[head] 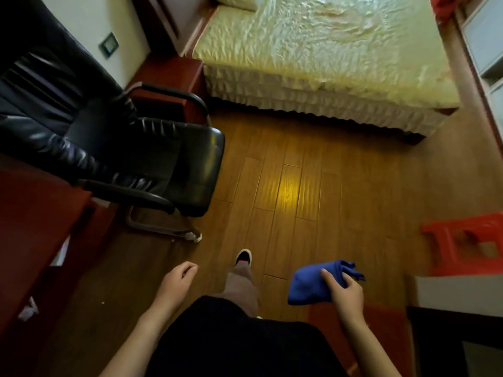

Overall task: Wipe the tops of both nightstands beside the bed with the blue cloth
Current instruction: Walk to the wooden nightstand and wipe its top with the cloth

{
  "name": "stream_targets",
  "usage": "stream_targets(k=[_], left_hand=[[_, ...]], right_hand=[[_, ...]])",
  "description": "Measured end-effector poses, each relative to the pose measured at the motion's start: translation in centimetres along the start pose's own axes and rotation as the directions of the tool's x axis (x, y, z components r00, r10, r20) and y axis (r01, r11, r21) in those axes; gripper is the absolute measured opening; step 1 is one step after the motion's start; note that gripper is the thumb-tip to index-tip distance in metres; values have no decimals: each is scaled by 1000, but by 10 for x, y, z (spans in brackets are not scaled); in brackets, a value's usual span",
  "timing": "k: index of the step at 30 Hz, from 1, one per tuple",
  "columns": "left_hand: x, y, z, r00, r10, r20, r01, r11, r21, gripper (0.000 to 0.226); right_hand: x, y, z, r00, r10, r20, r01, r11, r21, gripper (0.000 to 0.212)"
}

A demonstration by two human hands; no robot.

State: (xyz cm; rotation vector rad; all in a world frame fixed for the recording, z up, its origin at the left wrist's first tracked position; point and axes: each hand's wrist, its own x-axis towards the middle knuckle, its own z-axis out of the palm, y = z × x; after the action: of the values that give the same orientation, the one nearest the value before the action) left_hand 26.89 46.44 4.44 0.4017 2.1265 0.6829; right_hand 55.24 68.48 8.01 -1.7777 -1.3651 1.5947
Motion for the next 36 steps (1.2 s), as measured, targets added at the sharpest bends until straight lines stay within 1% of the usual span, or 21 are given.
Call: stream_targets(k=[3,5,7,9,12,15,18,21,23,25,27,29,30,33,36], left_hand=[[35,11,-9,998,-56,-12,56,998,-21,22],[66,23,-15,996,-84,-33,83,995,-48,23],[100,43,-25,995,-88,-48,84,994,-67,23],[139,74,-37,996,-80,-49,76,994,-74,26],[193,133,-52,998,-22,-59,18,997,-75,23],[244,204,-63,994,80,-80,-84,995,-49,20],[292,269,-72,986,153,-59,-154,988,-20,21],[340,323,-78,980,193,-53,-194,981,-18,23],[373,352,-79,979,194,-66,-196,980,-33,23],[408,377,-79,982,167,-91,-173,983,-67,23],[441,400,-82,984,122,-129,-137,984,-114,23],[468,418,-85,983,47,-177,-79,981,-179,25],[478,426,-87,979,8,-202,-51,976,-210,25],[503,442,-95,954,-104,-280,13,951,-308,24],[515,451,-104,908,-227,-353,69,910,-409,23]], right_hand=[[45,-31,28,998,-17,68,16,1000,24,19],[79,-57,50,992,-32,119,29,999,27,16],[116,-89,74,984,-56,167,52,998,26,12],[153,-124,94,979,-75,192,74,997,16,16],[201,-174,109,981,-77,180,79,997,-2,18],[248,-221,113,983,-92,156,93,996,-1,10],[295,-261,109,990,-83,110,85,996,-10,6],[352,-298,105,995,-80,55,81,996,-29,6],[397,-321,106,996,-81,36,82,996,-42,9],[448,-347,113,995,-95,39,97,994,-49,9],[498,-377,126,992,-105,71,110,992,-66,9],[546,-410,145,987,-104,122,117,988,-100,15],[566,-426,156,984,-101,150,119,986,-117,13],[617,-480,201,951,-100,292,156,972,-174,10],[652,-528,255,893,-79,443,203,949,-240,22]])
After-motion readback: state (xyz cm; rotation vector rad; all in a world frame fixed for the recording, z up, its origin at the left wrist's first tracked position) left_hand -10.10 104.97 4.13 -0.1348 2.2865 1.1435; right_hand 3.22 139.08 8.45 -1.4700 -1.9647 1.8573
